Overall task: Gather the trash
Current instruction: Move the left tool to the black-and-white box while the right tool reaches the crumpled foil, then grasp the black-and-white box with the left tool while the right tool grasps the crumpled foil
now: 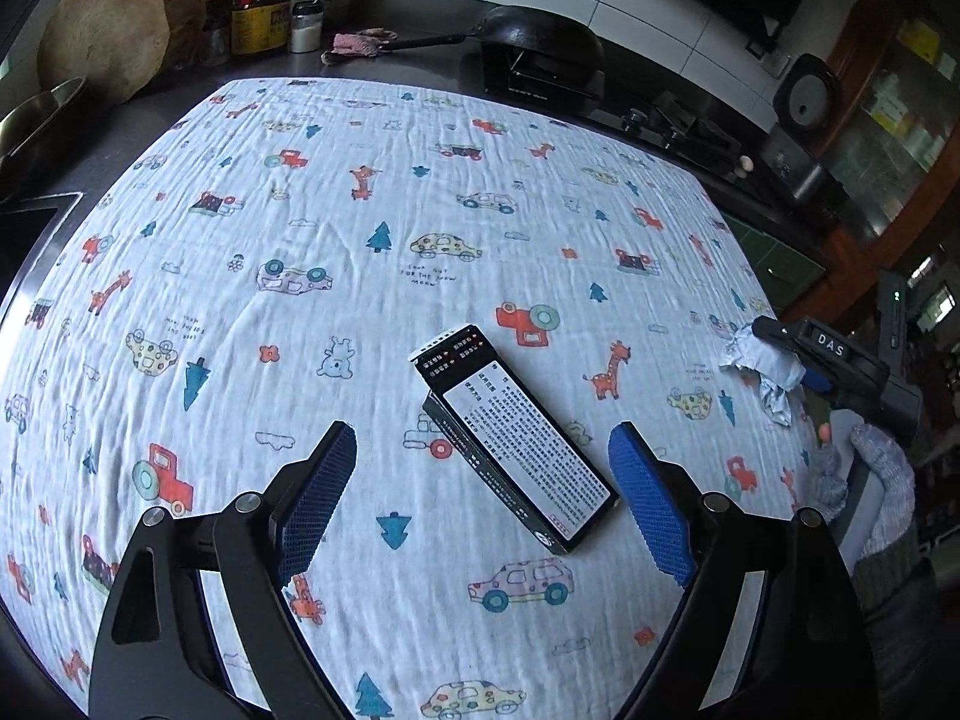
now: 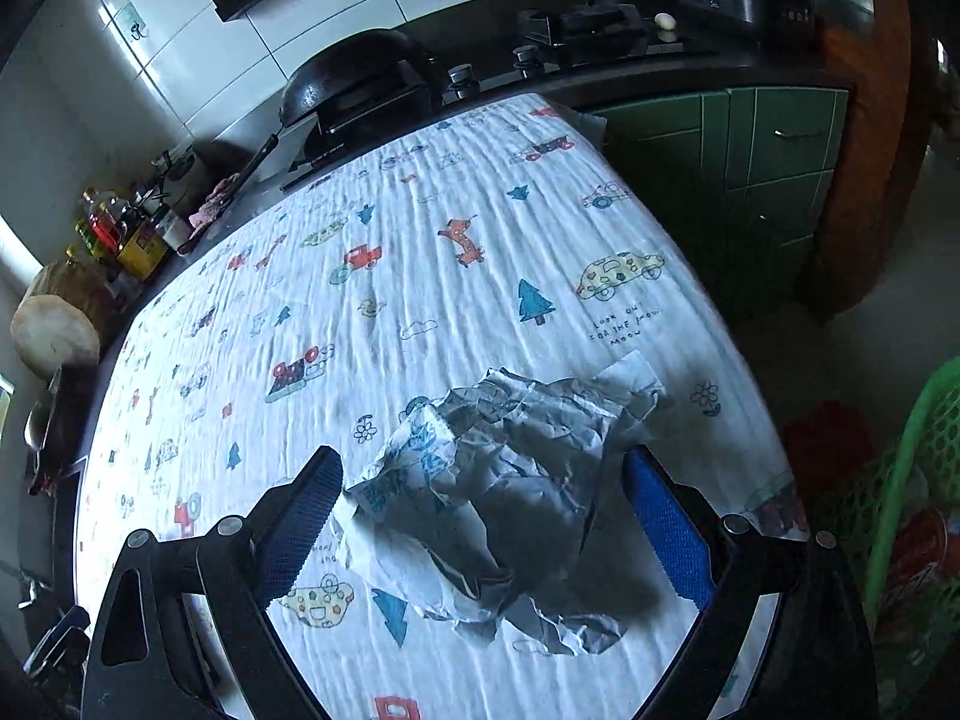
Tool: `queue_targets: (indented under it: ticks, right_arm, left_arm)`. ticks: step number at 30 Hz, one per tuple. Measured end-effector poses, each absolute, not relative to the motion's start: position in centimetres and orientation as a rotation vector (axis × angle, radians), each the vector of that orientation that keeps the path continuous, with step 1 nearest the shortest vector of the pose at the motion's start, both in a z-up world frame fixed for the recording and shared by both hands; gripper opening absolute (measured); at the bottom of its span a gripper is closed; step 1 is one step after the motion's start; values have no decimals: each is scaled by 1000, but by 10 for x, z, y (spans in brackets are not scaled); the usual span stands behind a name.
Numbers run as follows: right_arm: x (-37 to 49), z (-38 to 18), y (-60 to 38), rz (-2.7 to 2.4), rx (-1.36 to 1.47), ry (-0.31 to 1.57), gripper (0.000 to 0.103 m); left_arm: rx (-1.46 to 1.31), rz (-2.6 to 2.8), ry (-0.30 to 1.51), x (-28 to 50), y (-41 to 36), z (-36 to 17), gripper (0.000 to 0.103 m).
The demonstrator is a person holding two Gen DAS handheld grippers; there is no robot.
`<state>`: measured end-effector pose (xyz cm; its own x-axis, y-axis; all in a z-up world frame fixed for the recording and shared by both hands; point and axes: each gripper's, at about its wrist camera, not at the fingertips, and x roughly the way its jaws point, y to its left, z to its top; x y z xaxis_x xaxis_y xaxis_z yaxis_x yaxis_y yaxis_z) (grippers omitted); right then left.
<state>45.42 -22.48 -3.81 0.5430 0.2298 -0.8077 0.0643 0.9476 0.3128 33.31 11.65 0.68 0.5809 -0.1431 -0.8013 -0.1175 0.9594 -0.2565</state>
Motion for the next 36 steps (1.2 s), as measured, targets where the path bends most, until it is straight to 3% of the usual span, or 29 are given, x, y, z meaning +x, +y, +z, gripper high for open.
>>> queue_targets:
  ticks: [9, 12, 29, 34, 36]
  right_arm:
    - [446, -44, -218, 175, 343, 1017, 56]
    - [434, -37, -218, 198, 324, 1000, 53]
    - [356, -6, -269, 243, 290, 910, 52]
    - [335, -3, -295, 217, 294, 896, 52]
    - [325, -1, -308, 197, 298, 888, 52]
  left_arm:
    - [-379, 27, 1045, 355, 103, -21, 85]
    - [-388, 71, 1056, 360, 102, -26, 85]
    - [-400, 218, 1116, 379, 87, -47, 74]
    - [-380, 250, 1111, 379, 84, -46, 69]
    - [-378, 246, 1102, 378, 84, -45, 62]
